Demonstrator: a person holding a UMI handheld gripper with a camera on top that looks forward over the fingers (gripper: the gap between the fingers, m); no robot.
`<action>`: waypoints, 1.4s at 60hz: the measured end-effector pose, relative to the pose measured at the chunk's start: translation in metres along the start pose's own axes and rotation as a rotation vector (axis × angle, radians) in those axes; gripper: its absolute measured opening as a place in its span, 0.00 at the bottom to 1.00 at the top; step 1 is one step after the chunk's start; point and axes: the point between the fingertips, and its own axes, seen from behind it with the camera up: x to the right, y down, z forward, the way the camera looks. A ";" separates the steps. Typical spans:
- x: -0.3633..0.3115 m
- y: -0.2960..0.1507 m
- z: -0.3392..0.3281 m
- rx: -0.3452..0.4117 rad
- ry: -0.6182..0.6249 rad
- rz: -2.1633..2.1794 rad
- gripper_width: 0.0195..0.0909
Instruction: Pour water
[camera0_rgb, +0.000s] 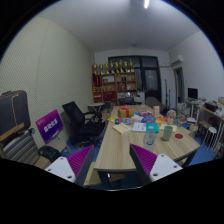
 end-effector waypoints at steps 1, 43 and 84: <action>0.001 -0.001 -0.001 -0.001 0.001 0.000 0.84; 0.153 0.051 0.105 0.050 0.198 -0.050 0.85; 0.235 0.097 0.319 0.072 0.167 -0.127 0.49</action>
